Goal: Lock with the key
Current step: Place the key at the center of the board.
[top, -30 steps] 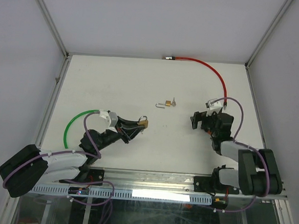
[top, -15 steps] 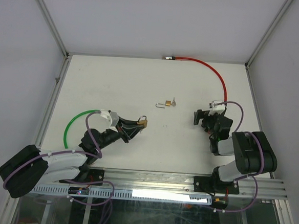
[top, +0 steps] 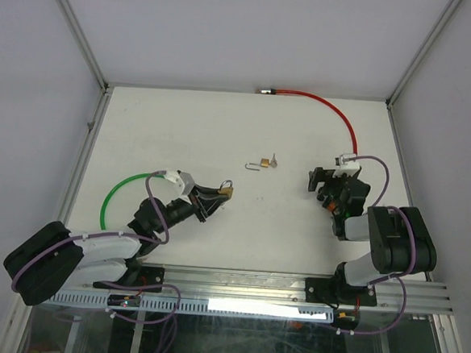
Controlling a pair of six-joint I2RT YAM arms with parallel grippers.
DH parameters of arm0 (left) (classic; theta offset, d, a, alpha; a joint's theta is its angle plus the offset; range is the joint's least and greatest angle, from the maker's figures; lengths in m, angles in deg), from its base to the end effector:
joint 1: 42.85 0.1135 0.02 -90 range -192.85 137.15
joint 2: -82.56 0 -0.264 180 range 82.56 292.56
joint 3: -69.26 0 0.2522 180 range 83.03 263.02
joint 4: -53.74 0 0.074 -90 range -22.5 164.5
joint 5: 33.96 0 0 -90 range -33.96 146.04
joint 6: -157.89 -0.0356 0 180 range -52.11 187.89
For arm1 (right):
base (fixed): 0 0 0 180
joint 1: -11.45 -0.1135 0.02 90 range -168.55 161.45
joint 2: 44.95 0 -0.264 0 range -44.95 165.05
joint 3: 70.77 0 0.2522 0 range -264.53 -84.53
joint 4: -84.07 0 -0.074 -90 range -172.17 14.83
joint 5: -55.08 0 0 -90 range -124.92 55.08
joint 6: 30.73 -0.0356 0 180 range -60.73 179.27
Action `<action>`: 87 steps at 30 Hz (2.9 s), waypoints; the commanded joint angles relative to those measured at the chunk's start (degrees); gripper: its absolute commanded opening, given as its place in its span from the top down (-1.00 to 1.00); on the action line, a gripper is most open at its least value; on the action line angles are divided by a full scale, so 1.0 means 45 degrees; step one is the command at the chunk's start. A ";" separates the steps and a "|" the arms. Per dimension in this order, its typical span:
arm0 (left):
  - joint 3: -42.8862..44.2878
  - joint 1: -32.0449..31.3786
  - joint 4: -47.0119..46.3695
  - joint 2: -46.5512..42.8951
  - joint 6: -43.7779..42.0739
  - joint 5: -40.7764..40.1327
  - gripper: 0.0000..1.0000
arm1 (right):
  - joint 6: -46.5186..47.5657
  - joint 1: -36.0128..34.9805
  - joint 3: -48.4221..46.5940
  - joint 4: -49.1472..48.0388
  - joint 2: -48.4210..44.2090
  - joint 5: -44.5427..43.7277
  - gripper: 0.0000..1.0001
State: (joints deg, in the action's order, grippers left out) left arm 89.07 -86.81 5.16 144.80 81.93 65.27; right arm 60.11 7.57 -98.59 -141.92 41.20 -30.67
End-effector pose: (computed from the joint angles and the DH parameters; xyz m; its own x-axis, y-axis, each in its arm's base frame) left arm 0.1340 -0.1372 0.1887 -0.1193 -0.2177 -0.9687 0.7948 0.5638 -0.2245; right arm 0.2409 0.0190 0.1389 -0.2112 -0.0290 -0.9770 -0.1428 0.9897 0.0015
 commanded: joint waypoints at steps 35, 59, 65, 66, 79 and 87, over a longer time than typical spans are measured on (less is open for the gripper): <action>0.1845 0.0159 0.0588 0.1131 -0.0022 -0.0980 1.00 | -0.0226 0.0213 -0.0236 -0.0481 0.0075 -0.0142 -0.99; 0.0928 0.0180 -0.1573 0.1772 0.0982 0.0516 1.00 | -0.0226 0.0208 -0.0231 -0.0489 0.0075 -0.0136 -0.99; 0.0542 0.0216 -0.1690 0.1188 0.1666 0.0329 1.00 | -0.0226 0.0203 -0.0234 -0.0475 0.0085 -0.0143 -0.99; 0.0523 0.0202 -0.1616 0.1098 0.1765 0.0255 1.00 | -0.0226 0.0199 -0.0234 -0.0479 0.0088 -0.0136 -0.99; 0.1169 0.0220 -0.1576 0.1697 0.2949 0.0468 1.00 | -0.0226 0.0207 -0.0251 -0.0476 0.0079 -0.0139 -0.99; 0.1195 0.0286 -0.1740 0.2297 0.4086 0.0213 1.00 | -0.0226 0.0206 -0.0245 -0.0501 0.0093 -0.0135 -0.99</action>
State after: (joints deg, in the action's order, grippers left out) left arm 92.35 -86.22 4.48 155.46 96.56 66.76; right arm 59.52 8.20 -98.13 -141.41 41.97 -30.19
